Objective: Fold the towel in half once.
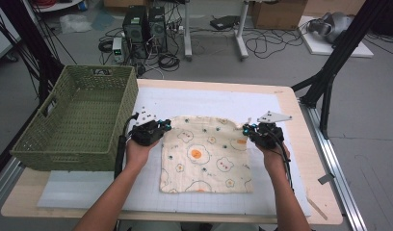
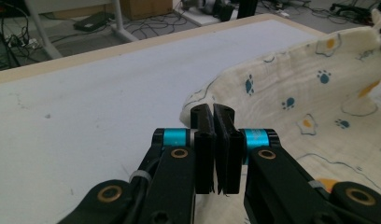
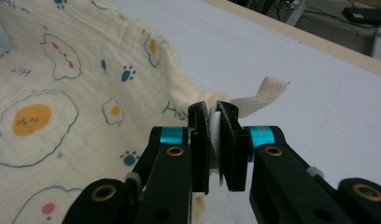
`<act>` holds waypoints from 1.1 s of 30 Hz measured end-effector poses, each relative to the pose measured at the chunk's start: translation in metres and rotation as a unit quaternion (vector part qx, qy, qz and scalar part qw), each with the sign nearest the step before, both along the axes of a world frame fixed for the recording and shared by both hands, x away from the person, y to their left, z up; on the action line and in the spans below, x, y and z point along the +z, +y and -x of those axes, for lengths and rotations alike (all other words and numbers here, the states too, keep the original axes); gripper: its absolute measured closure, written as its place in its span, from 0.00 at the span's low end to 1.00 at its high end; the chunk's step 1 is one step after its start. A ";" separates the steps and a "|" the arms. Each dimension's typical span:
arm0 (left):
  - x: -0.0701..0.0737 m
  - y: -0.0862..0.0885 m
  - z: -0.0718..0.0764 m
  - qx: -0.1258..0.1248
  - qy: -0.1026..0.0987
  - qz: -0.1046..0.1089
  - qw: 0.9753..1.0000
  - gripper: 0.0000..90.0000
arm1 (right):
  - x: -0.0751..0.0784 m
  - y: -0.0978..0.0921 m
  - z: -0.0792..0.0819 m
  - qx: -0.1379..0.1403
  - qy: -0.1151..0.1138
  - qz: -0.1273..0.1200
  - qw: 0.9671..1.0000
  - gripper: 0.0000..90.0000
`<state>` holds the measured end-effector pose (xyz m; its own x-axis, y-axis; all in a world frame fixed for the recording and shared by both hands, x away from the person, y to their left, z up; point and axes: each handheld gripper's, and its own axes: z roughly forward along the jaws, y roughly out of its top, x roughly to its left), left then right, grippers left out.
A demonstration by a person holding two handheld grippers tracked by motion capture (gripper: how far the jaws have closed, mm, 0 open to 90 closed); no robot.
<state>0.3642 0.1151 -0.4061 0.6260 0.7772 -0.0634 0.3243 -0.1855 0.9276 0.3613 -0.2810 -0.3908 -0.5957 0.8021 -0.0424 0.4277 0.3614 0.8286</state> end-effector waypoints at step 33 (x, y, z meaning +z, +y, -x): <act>-0.022 0.005 0.075 -0.061 0.004 -0.004 0.998 0.96 | -0.033 -0.015 0.086 0.036 -0.022 -0.014 0.999 0.92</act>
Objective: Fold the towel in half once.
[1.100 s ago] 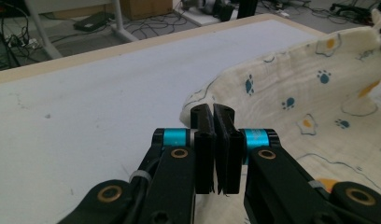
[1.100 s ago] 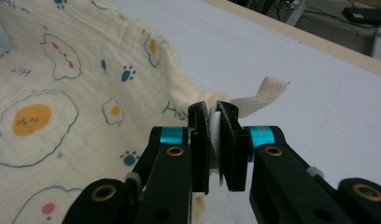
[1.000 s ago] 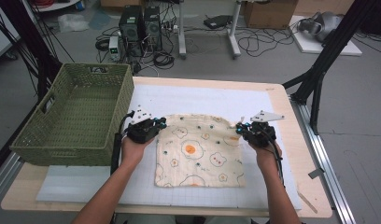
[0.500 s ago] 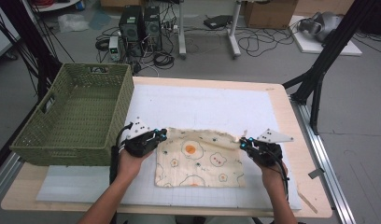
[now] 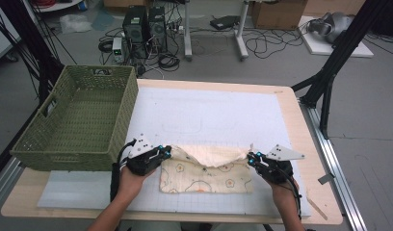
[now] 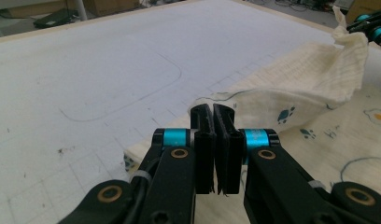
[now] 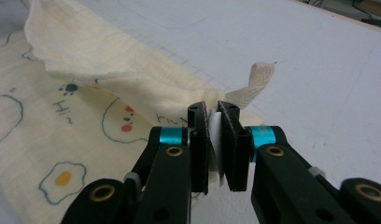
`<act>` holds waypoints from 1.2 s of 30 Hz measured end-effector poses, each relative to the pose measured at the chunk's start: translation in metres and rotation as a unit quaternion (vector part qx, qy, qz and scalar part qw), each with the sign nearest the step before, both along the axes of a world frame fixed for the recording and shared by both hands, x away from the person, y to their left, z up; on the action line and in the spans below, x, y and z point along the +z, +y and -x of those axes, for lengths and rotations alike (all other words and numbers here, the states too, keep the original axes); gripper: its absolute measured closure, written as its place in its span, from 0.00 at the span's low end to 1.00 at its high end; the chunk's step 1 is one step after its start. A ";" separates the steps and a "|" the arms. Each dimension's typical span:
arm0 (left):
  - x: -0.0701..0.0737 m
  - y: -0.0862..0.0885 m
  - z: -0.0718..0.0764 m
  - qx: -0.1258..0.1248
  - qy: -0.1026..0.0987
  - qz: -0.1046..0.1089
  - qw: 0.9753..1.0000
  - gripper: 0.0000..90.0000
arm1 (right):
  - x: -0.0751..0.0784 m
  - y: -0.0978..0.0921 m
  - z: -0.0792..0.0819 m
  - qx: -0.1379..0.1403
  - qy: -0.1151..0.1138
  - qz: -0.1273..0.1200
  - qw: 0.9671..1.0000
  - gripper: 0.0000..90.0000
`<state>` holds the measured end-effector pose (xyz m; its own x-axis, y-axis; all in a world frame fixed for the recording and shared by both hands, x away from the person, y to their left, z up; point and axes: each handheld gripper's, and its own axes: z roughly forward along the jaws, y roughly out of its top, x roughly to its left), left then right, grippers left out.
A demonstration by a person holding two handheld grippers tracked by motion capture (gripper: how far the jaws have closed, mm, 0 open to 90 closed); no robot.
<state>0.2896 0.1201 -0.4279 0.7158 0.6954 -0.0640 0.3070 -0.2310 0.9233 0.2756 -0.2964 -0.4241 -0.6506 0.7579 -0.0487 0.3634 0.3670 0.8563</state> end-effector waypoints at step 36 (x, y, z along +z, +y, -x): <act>-0.009 0.039 0.027 -0.029 0.061 0.048 0.997 0.50 | 0.001 -0.022 0.036 0.001 0.006 0.082 0.997 0.67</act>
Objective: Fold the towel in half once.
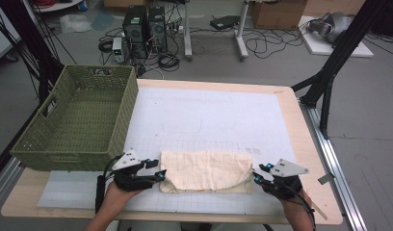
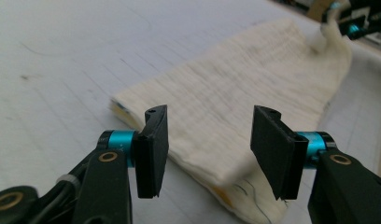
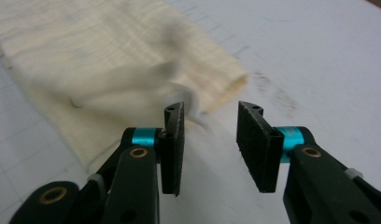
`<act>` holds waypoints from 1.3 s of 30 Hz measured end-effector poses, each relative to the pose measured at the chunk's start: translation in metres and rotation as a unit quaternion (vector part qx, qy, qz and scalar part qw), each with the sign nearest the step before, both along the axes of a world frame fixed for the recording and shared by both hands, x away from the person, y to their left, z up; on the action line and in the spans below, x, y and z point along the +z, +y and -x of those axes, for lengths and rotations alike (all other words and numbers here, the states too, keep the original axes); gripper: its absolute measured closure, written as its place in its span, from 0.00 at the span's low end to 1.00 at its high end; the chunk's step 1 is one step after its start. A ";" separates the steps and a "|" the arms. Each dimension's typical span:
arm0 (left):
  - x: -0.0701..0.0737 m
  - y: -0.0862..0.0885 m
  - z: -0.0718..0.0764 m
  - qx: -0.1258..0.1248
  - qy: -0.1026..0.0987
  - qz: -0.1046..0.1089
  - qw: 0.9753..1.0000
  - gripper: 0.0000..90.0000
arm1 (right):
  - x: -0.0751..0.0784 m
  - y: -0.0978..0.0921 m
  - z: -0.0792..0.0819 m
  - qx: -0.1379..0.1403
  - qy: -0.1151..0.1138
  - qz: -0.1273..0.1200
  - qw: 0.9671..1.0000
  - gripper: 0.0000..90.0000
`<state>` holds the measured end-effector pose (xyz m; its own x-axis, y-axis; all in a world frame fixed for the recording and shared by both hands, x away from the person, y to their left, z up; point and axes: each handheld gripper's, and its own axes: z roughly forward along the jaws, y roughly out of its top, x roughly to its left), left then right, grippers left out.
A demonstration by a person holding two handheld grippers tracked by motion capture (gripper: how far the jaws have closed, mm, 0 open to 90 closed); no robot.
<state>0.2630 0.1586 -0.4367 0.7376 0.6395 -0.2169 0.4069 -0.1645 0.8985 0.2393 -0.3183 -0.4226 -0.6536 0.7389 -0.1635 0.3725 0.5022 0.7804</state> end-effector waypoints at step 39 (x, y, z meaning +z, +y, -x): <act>-0.015 -0.037 -0.068 0.015 0.046 -0.115 0.992 0.96 | -0.029 0.026 -0.077 -0.010 0.104 -0.088 0.991 0.90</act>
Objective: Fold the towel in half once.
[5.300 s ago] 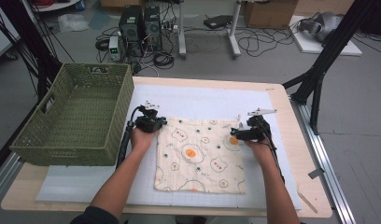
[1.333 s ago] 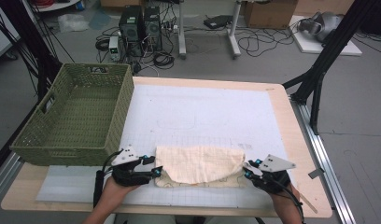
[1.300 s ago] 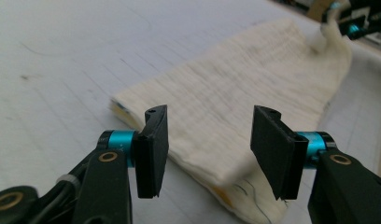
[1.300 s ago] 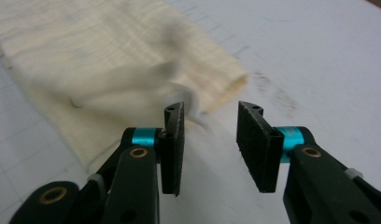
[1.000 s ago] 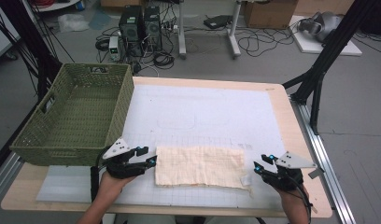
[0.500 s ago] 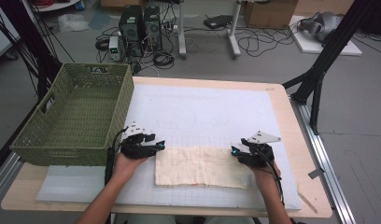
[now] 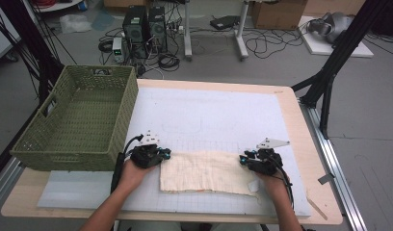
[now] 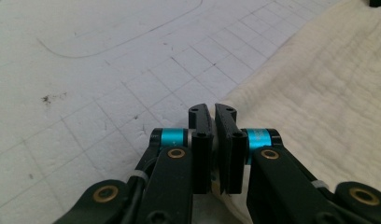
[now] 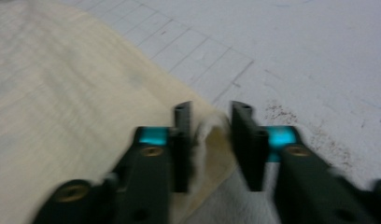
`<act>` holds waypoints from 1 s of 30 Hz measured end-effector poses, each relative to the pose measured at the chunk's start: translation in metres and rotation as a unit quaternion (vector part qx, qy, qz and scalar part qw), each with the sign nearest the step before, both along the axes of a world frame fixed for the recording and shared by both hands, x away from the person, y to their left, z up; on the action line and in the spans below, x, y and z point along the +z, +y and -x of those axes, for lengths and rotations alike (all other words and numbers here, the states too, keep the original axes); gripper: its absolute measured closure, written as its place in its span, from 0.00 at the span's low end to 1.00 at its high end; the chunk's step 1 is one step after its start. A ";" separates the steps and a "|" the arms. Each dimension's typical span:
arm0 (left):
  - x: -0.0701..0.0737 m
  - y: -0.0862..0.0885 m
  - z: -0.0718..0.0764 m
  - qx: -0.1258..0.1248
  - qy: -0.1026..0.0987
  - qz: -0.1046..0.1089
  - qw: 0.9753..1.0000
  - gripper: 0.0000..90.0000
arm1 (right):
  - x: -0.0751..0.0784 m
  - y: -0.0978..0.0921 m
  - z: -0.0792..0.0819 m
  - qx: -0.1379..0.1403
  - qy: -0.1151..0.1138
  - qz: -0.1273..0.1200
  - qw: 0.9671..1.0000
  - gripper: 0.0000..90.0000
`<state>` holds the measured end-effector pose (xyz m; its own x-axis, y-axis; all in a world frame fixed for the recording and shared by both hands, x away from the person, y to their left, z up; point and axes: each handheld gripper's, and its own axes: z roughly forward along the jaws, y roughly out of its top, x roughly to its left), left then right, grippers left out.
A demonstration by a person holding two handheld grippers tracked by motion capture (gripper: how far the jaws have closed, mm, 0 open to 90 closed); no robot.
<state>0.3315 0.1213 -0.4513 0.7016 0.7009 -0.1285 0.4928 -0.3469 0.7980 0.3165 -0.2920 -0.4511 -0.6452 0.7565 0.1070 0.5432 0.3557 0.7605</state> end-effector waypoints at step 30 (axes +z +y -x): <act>0.021 0.005 -0.035 0.106 -0.052 0.074 0.990 0.53 | 0.015 0.017 -0.033 -0.103 -0.068 0.030 0.992 0.50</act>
<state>0.3661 0.1259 -0.4305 0.5558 0.8125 -0.1759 0.4539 -0.1194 0.8830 0.3499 -0.2754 -0.4358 -0.4821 0.8759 -0.0191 0.5030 0.2946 0.8125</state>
